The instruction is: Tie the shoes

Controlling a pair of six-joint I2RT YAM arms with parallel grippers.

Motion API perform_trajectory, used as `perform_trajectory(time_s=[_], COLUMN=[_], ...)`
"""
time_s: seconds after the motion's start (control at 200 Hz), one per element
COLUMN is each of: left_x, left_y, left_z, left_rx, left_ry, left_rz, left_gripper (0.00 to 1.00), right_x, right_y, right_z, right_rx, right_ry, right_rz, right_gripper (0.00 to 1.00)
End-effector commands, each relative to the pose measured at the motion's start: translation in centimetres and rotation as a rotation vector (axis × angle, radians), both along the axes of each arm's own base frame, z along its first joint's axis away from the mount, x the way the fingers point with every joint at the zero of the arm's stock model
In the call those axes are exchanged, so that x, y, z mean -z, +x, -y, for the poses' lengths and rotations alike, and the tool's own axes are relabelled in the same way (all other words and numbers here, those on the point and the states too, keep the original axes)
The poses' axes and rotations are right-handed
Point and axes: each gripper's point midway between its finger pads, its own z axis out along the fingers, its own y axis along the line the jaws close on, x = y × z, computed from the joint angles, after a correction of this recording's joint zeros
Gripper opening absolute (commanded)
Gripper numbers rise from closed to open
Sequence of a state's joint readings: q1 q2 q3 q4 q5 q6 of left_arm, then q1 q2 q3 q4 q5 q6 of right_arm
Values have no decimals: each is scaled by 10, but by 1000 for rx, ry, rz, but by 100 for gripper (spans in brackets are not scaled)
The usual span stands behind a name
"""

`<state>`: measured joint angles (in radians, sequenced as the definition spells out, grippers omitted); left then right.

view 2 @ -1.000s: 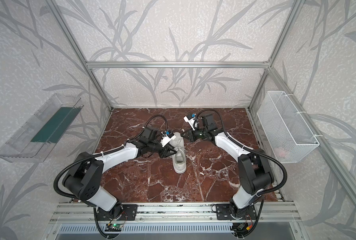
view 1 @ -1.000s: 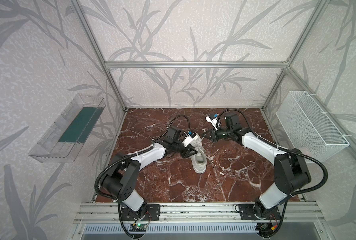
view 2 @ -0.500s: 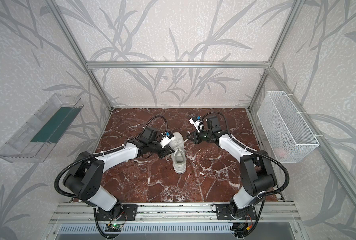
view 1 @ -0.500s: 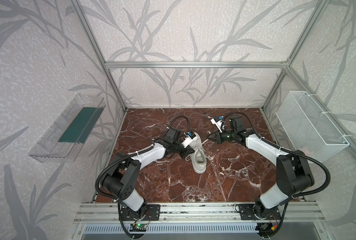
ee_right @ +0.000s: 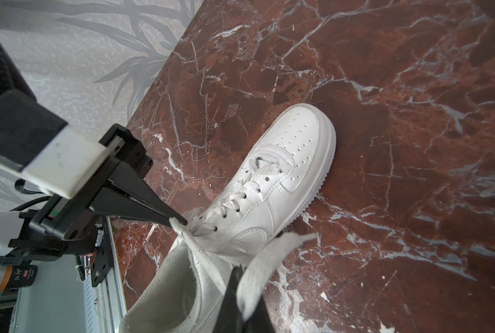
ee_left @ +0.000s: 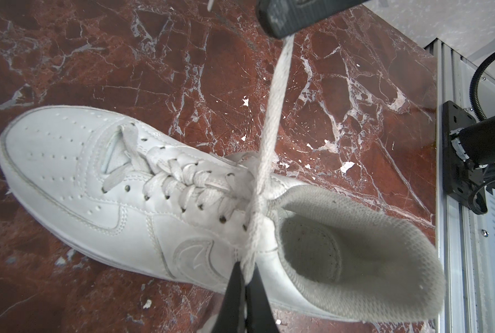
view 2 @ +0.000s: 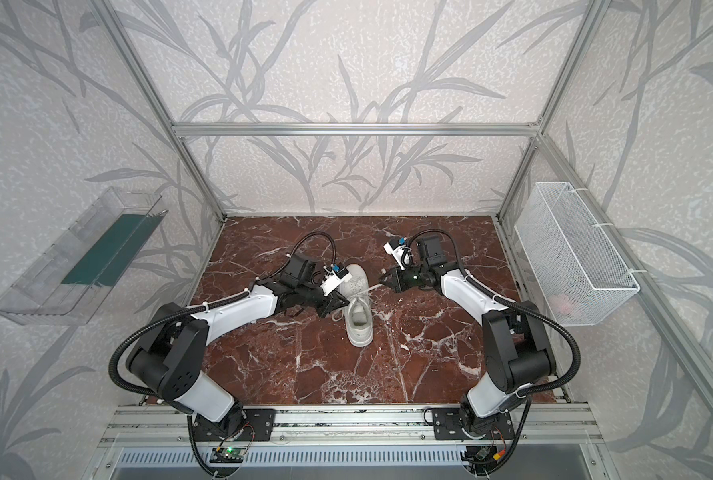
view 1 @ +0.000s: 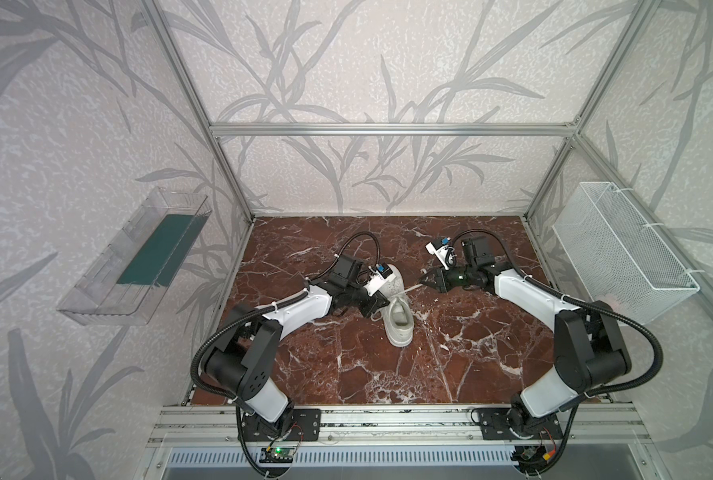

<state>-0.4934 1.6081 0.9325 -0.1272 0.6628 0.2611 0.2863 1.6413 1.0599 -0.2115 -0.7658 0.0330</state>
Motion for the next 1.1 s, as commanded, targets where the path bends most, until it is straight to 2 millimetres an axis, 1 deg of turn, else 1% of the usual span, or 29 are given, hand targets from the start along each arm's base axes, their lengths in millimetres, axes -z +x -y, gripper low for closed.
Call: perform_trajectory(time_s=[0.0, 0.02, 0.03, 0.05, 0.165, 0.25, 0.31, 0.35, 0.39, 0.5, 0.59, 0.715, 0.76, 0.765, 0.775, 0.815, 0.95, 1.025, 1.095], left_x=[5, 4, 3, 3, 1, -1, -3, -5, -6, -9, -14, -21, -23, -23, -23, -25, -34, -37, -36], left_y=[0, 0, 1, 1, 5, 8, 9, 9, 11, 13, 14, 13, 13, 13, 13, 13, 11, 9, 8], left_z=[-5, -5, -5, -5, -5, -6, -6, -7, -10, -16, -22, -30, -33, -33, -33, -34, -29, -25, -22], left_rx=[8, 8, 8, 9, 1, -4, -6, -9, -18, -36, -49, -51, -53, -53, -52, -48, 2, 39, 72], left_ry=[35, 35, 34, 34, 31, 28, 25, 24, 26, 25, 22, 29, 30, 30, 29, 22, -1, -4, 9], left_rz=[-22, -19, -17, -17, -18, -23, -22, -22, -24, -29, -14, 10, 19, 19, 23, 32, 55, 45, 26], left_gripper=[0, 0, 0, 0, 0, 7, 12, 14, 19, 30, 36, 39, 40, 40, 40, 41, 43, 44, 44], right_x=[16, 15, 23, 28, 33, 36, 38, 39, 38, 37, 36, 32, 36, 31, 28, 25, 23, 20, 16], right_y=[8, 8, 9, 9, 9, 9, 8, 7, 6, 4, 3, 0, -2, -2, -2, -3, -8, -10, -11], right_z=[5, 4, 4, 4, -3, -4, -4, -5, -5, -2, 4, 15, 20, 21, 22, 26, 35, 35, 34], right_rx=[28, 29, 30, 29, 9, 2, -2, -8, -14, -8, 7, 27, 37, 39, 40, 47, 57, 50, 39], right_ry=[-11, -8, -12, -12, 4, -3, -8, -9, -6, -22, -40, -47, -53, -50, -47, -46, -48, -44, -33], right_rz=[-69, -69, -90, -104, -125, -139, -145, -148, -144, -141, -129, -120, -133, -122, -114, -110, -107, -98, -91], right_gripper=[0, 0, 0, 0, 0, 0, 9, 11, 13, 35, 44, 47, 48, 48, 48, 49, 50, 50, 50])
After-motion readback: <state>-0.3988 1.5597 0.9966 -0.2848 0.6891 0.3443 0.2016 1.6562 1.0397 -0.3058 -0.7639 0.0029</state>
